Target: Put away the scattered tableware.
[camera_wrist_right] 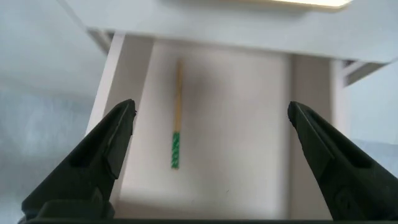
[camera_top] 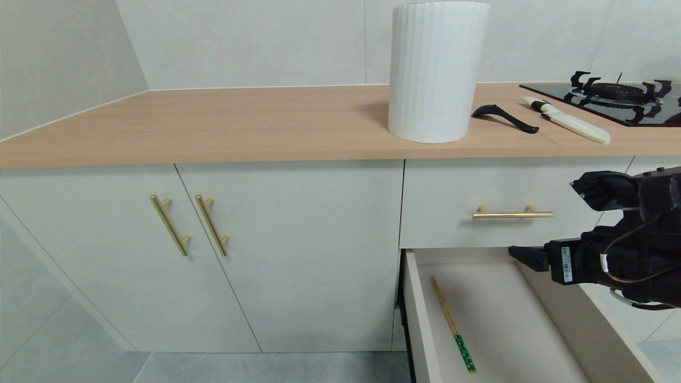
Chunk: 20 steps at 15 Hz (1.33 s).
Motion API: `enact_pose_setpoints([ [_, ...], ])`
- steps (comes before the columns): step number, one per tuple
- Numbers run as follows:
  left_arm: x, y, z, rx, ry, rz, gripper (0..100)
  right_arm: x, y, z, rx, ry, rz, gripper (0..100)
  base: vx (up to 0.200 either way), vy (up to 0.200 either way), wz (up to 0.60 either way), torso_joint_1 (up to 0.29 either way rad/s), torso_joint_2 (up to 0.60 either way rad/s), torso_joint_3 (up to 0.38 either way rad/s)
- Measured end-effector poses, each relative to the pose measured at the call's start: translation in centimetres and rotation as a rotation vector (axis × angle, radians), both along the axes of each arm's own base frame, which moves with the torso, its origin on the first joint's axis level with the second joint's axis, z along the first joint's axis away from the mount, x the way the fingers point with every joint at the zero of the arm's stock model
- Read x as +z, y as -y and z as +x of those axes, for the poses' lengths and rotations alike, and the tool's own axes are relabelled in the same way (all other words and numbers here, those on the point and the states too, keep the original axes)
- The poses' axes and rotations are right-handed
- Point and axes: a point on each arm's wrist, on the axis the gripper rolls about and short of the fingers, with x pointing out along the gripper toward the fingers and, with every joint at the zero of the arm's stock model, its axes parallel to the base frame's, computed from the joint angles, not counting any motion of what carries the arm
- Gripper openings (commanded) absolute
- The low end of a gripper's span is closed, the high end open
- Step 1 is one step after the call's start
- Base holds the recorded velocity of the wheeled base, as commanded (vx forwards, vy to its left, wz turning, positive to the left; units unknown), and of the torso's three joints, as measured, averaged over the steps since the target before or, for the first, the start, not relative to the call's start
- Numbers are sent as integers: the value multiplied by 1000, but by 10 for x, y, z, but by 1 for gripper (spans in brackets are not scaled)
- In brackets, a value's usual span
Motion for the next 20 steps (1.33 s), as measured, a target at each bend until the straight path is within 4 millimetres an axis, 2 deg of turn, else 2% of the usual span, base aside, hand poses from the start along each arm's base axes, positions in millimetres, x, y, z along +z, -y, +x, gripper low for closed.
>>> enact_pose_setpoints([
  [2, 0, 0, 0, 0, 0, 0, 100, 4, 5, -1, -16, 19, 4, 100, 0, 0, 0, 9, -47, -13],
  [6, 0, 0, 0, -1, 0, 0, 100, 7, 7, -3, -20, 32, -1, 100, 0, 0, 0, 83, -257, -261],
  [20, 0, 0, 0, 0, 0, 0, 100, 5, 7, -3, -21, 25, -5, 100, 0, 0, 0, 174, -488, -294],
])
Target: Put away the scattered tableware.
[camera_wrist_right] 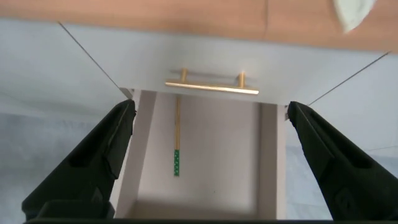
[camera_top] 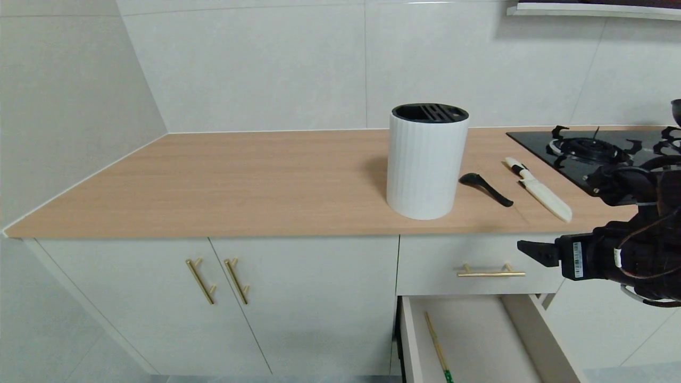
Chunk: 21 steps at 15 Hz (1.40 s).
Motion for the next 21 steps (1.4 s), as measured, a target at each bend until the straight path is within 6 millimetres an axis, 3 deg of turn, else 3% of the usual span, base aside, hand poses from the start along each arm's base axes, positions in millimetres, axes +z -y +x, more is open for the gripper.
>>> enact_pose_setpoints([
  [5, 0, 0, 0, 0, 0, 0, 100, -1, 0, 1, 2, -3, -4, 100, 0, 0, 0, 201, -454, -257],
  [11, 0, 0, 0, 0, 0, 0, 100, -8, -1, 3, 20, -27, -41, 100, 0, 0, 0, 22, -54, -31],
  [13, 0, 0, 0, 0, 0, 0, 100, -2, -1, 17, 5, 22, -17, 100, 0, 0, 0, 0, 0, 0],
  [21, 0, 0, 0, 0, 0, 0, 100, 7, 4, 110, -3, 153, 73, 100, 0, 0, 0, 0, 0, 0],
])
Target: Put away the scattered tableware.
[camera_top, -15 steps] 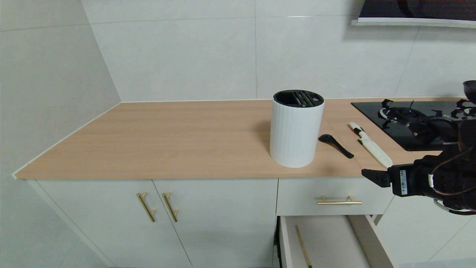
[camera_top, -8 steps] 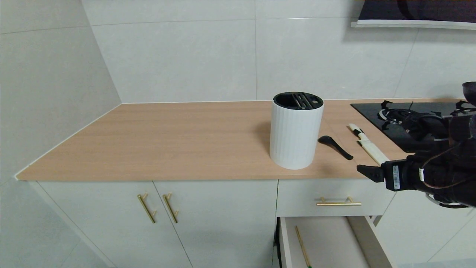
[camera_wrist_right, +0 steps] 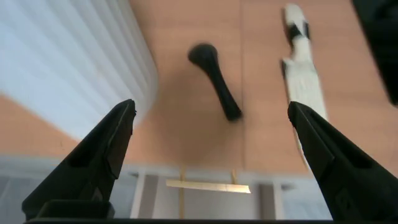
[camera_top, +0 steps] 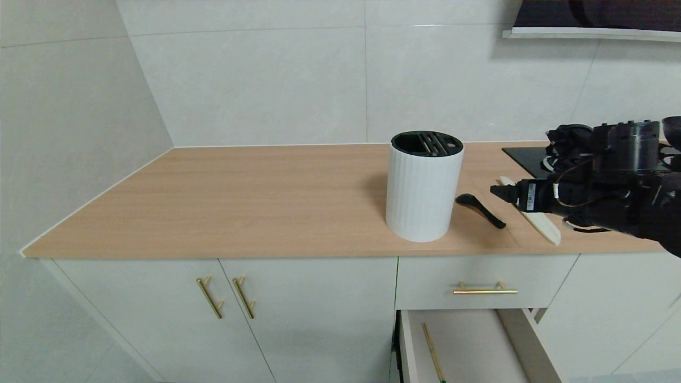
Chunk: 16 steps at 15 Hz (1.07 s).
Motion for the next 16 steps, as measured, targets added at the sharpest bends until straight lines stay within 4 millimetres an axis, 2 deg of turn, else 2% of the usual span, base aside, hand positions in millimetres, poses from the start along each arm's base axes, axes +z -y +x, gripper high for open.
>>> enact_pose_setpoints([
  [4, 0, 0, 0, 0, 0, 0, 100, -29, 8, 37, 90, -73, 18, 100, 0, 0, 0, 0, 0, 0],
  [8, 0, 0, 0, 0, 0, 0, 100, -64, 16, 55, 122, -139, -34, 100, 0, 0, 0, 0, 0, 0],
  [13, 0, 0, 0, 0, 0, 0, 100, -73, 16, 74, 145, -54, -87, 100, 0, 0, 0, 0, 0, 0],
  [16, 0, 0, 0, 0, 0, 0, 100, -84, 22, 83, 140, -69, -106, 100, 0, 0, 0, 0, 0, 0],
])
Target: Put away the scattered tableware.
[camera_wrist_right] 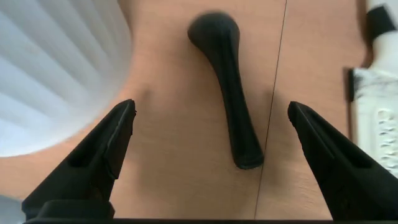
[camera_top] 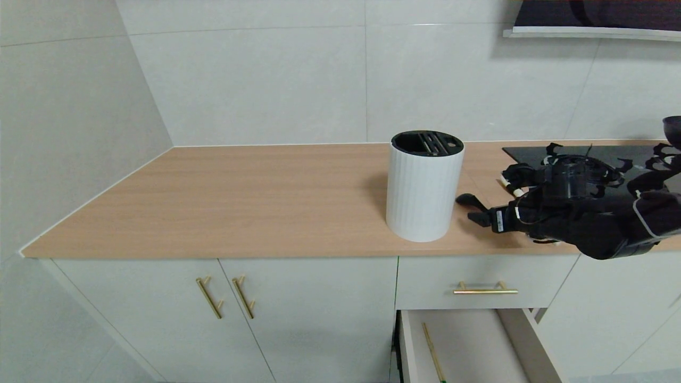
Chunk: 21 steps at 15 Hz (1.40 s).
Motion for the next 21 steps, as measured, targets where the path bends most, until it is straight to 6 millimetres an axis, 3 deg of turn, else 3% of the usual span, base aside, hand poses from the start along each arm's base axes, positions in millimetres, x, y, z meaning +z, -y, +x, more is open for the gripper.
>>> enact_pose_setpoints([
  [9, 0, 0, 0, 1, 0, 0, 100, -20, 10, 14, -24, 24, -6, 100, 0, 0, 0, 0, 0, 0],
  [10, 0, 0, 0, 1, 0, 0, 100, -21, 10, 15, -25, 20, -7, 0, 0, 0, 0, 0, 0, 0],
  [21, 0, 0, 0, 1, 0, 0, 100, -26, 8, 15, -27, 0, -9, 0, 0, 0, 0, 0, 0, 0],
])
